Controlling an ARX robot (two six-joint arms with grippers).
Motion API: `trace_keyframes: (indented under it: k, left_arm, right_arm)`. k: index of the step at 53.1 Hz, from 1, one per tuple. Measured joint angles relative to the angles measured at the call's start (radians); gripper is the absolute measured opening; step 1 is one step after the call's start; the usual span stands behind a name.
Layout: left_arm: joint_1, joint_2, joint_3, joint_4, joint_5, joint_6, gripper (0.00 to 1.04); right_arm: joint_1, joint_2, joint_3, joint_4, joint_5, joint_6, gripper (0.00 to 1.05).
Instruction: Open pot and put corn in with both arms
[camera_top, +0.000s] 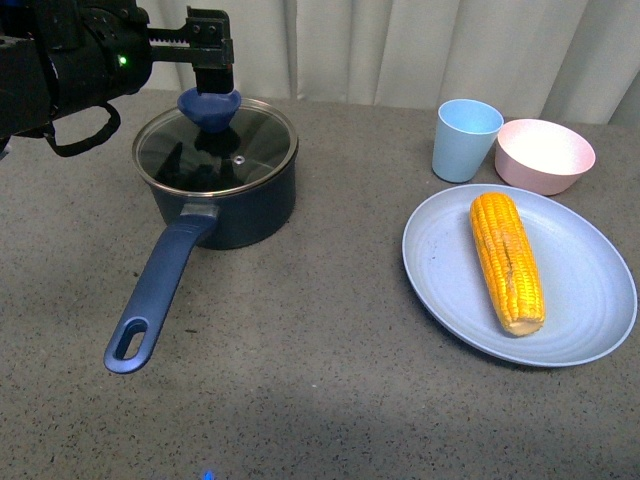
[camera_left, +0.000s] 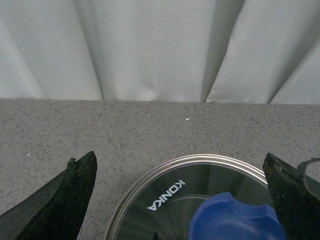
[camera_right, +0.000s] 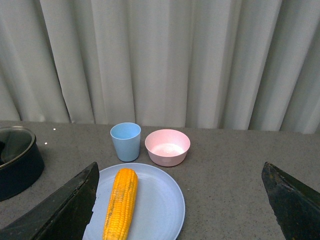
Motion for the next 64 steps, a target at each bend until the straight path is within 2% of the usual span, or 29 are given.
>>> trace_keyframes:
  k: [20,58,64]
  left_arm:
    - [-0.04,0.043,0.047,-0.024,0.039,-0.003,0.98]
    - [-0.034,0.098,0.047,-0.061,0.028,0.022,0.98]
    - [-0.034,0.098,0.047,-0.062,0.034,0.024,0.83]
  right_arm:
    - [0.0,0.0,0.0,0.0,0.0,0.0,0.95]
    - [0.0,0.0,0.0,0.0,0.0,0.0,0.95]
    - [0.0,0.0,0.0,0.0,0.0,0.0,0.95]
